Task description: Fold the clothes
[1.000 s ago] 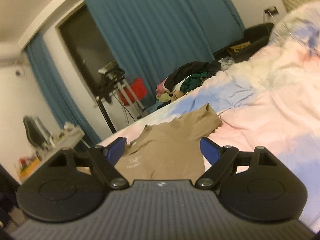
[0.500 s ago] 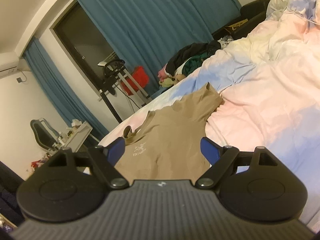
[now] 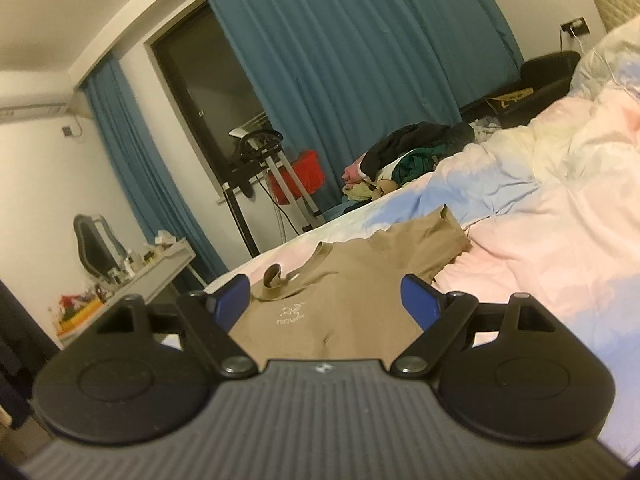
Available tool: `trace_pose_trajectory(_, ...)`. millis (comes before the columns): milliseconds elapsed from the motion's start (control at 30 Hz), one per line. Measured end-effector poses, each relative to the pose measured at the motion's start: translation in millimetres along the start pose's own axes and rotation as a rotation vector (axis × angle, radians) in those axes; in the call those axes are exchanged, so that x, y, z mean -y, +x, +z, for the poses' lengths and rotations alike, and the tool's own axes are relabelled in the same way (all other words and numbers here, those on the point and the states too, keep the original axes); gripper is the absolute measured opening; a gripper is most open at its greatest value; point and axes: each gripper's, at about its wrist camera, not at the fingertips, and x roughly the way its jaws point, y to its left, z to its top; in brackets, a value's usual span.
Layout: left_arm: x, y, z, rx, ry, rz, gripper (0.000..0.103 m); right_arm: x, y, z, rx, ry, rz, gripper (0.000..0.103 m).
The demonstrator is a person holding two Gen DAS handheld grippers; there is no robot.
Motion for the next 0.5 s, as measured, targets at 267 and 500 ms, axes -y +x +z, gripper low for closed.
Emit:
trace_pose_trajectory(267, -58, -86, 22, 0.074, -0.167, 0.091, 0.067, -8, -2, -2, 0.003, -0.002, 0.038, 0.085)
trace_pose_trajectory(500, -223, -196, 41, 0.320, -0.644, 0.364, 0.080, -13, 28, -13, -0.069, 0.015, 0.039, 0.085)
